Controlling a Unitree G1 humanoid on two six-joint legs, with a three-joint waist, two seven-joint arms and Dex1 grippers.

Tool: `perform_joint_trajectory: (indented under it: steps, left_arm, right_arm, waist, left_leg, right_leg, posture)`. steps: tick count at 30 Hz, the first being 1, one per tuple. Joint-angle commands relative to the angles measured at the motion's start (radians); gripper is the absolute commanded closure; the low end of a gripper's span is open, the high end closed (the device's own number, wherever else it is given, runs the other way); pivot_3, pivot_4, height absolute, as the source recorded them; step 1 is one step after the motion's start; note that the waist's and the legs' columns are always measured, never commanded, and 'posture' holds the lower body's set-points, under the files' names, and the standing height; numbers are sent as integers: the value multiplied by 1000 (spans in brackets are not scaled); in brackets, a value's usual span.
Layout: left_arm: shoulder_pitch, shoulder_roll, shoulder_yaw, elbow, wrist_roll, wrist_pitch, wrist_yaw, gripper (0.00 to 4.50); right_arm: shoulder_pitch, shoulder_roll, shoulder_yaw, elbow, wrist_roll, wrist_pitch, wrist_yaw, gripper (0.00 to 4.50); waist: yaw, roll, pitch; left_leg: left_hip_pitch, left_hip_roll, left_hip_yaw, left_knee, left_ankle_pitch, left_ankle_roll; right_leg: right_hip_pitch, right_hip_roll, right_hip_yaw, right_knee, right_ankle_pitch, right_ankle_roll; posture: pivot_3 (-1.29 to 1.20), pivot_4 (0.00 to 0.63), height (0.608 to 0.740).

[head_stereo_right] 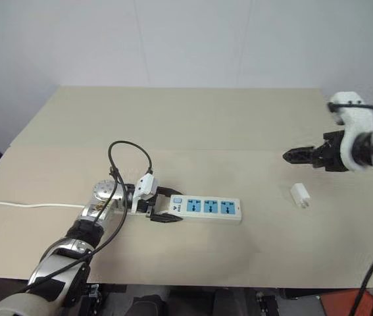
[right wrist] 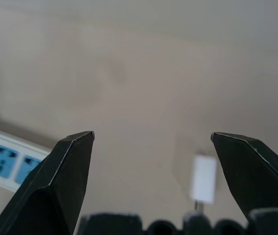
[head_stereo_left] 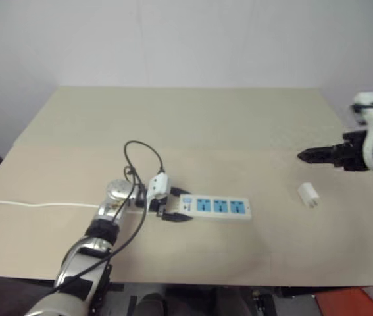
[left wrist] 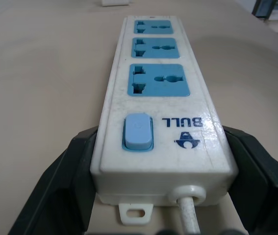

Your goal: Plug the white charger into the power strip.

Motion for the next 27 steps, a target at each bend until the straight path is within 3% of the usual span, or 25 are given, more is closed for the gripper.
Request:
perform_joint_trajectory:
  steps: [1, 5, 11, 18, 27]
  left_arm:
    - [-4, -10, -20, -24, 24, 14, 70, 1230]
    - [-3, -15, -20, -34, 16, 29, 108, 1230]
    - [9, -3, -26, -50, 15, 31, 124, 1230]
    - [35, 15, -27, -83, 10, 40, 137, 1230]
    - [65, 33, -31, -135, 3, 60, 150, 1230]
  right_arm:
    - [-166, 30, 241, 208, -168, 7, 109, 0]
    - [-287, 88, 473, 395, -326, -99, 298, 0]
    - [-334, 165, 649, 588, -524, -250, 533, 0]
    - [-349, 269, 675, 803, -709, -394, 671, 0]
    - [-348, 383, 601, 1002, -870, -531, 711, 0]
  waist:
    - [2, 4, -2]
    - [5, 8, -5]
    - [2, 8, -5]
    - [-13, 11, -6]
    - [-18, 13, -7]
  left_leg:
    - [-4, 0, 0, 1, 0, -1]
    - [-9, -1, 1, 2, 1, -1]
    - [-11, -1, 0, 8, 0, 0]
    - [-11, -1, 0, 11, 0, 0]
    - [-11, -1, 0, 10, 3, -5]
  right_leg:
    - [-3, 0, 0, 1, 1, 1]
    - [-7, -2, -1, -1, 2, 2]
    - [-7, -1, -2, 1, 3, 2]
    - [-7, -1, -2, 1, 4, 3]
    - [-7, -1, -2, 2, 4, 3]
  posture:
    - [0, 150, 740]
    - [0, 150, 740]
    - [0, 150, 740]
    - [0, 150, 740]
    - [0, 150, 740]
